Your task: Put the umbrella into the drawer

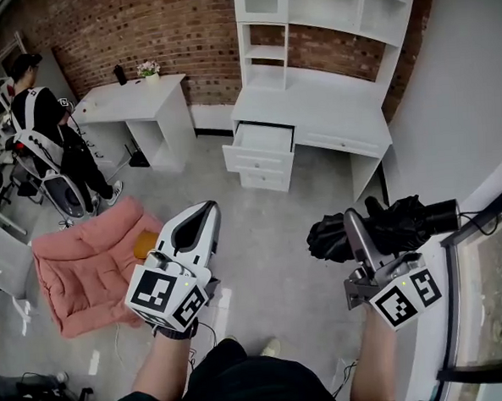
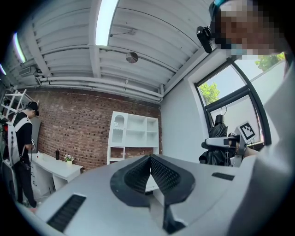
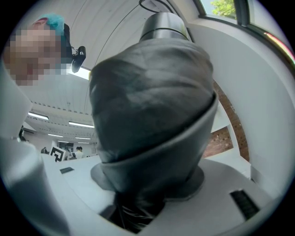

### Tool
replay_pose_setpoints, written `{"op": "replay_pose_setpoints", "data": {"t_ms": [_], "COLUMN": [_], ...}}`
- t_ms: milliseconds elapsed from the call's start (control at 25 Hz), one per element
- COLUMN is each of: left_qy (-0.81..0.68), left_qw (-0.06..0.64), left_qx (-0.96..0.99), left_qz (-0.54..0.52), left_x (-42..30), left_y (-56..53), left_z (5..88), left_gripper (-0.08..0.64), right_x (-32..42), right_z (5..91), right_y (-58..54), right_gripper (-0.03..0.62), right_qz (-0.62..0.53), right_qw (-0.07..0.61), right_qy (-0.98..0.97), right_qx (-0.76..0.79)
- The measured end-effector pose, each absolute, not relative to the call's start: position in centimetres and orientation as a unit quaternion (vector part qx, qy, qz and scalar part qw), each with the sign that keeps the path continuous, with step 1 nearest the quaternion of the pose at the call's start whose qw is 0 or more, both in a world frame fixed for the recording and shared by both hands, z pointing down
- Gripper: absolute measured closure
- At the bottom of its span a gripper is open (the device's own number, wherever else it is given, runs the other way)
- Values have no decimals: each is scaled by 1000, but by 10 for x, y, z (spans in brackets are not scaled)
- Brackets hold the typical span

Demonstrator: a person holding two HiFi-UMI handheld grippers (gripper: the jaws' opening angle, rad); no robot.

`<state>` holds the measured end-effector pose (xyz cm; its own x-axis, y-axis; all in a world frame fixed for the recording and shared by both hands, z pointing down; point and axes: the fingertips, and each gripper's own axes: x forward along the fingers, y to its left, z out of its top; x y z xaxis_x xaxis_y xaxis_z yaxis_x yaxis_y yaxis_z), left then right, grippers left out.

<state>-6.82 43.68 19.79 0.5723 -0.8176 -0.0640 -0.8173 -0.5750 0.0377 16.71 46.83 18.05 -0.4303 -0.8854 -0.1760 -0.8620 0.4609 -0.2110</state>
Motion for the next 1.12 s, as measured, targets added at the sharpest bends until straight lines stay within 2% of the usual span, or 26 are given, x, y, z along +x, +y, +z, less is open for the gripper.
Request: {"op": "replay_pose_setpoints", "data": {"t_ms": [160,480,720,1120], "left_qy": [-464,-444,-440,-439], "left_qw": [4,-3,-10,-8], "left_qx": [885,896,897,898], "left_qz": [-23,-23,-24,-23], "left_x": [-42,-27,-22,-50], "left_y": [414,391,383,221], "left_z": [187,206,215,217], "left_gripper": [554,554,554,554], "right_x": [195,207,204,170], "right_z": [177,197,200,195], "right_y": [446,440,436,281], "right_gripper": [380,380,380,380], "right_qz": [-56,-49,-25,-13], "right_qw": [141,148,121,87], "right_qy": [843,832,832,831], "right_qx": [-517,-532,-540,-550]}}
